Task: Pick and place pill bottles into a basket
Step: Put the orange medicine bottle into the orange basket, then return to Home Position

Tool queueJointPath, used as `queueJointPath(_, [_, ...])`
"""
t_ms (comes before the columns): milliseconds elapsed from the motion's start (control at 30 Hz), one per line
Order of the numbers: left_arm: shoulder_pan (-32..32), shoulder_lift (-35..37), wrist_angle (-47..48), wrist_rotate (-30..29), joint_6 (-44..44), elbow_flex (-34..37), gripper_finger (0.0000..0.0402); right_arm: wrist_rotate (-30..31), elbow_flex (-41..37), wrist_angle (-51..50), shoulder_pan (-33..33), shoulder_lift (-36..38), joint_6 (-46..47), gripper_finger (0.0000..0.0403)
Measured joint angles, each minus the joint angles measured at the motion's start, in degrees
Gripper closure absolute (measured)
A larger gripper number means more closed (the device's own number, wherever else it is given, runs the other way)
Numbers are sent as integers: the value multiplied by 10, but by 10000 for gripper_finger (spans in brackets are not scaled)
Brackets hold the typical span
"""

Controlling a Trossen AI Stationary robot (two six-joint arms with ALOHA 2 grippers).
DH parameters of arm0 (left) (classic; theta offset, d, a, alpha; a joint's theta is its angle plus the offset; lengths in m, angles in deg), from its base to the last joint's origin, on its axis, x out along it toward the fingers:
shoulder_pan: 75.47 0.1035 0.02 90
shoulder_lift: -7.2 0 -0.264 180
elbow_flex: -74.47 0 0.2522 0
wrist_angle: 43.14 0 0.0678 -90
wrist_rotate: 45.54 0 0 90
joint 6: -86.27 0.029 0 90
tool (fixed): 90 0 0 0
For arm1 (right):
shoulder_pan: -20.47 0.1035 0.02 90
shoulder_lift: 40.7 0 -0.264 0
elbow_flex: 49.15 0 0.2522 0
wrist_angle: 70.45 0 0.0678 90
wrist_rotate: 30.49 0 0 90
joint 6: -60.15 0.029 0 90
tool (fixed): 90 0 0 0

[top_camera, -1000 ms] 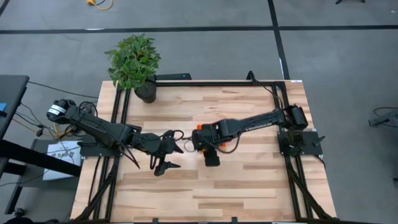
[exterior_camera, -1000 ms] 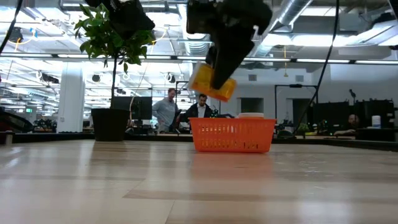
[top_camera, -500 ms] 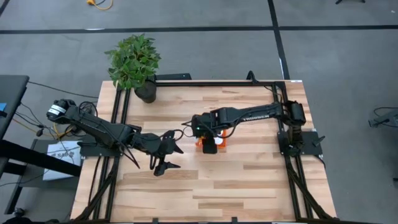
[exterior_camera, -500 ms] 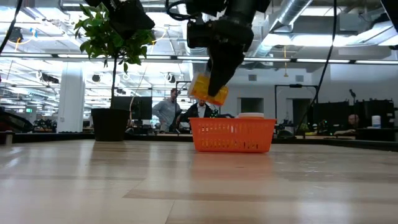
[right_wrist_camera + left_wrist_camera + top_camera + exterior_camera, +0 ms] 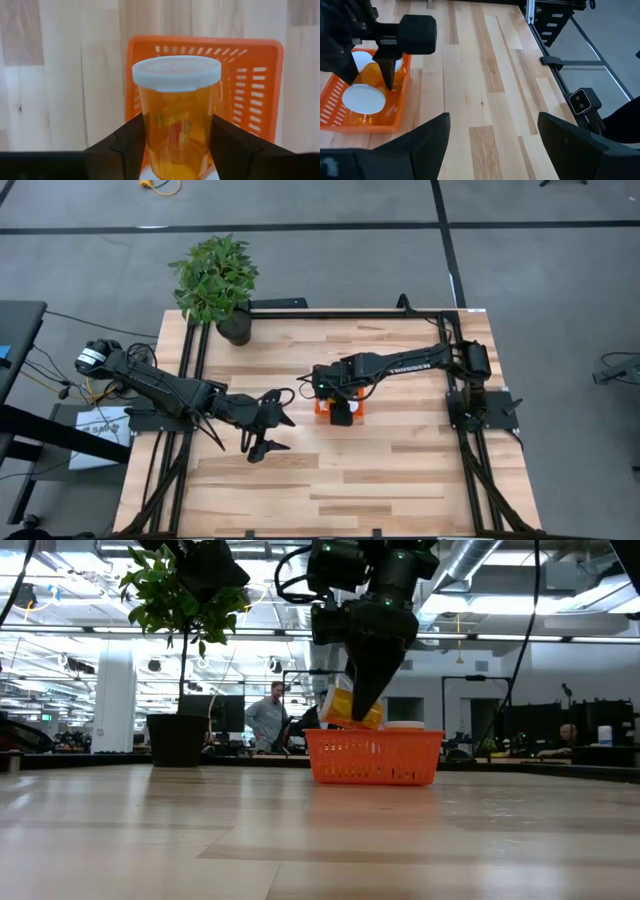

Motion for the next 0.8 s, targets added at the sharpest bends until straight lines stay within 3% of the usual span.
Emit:
queueJointPath(533, [-1,0,0,3,0,0,111,0,0,7,0,0,-5,156])
queueJointPath(800, [-1,0,0,3,0,0,111,0,37,-36,-1,0,-6,153])
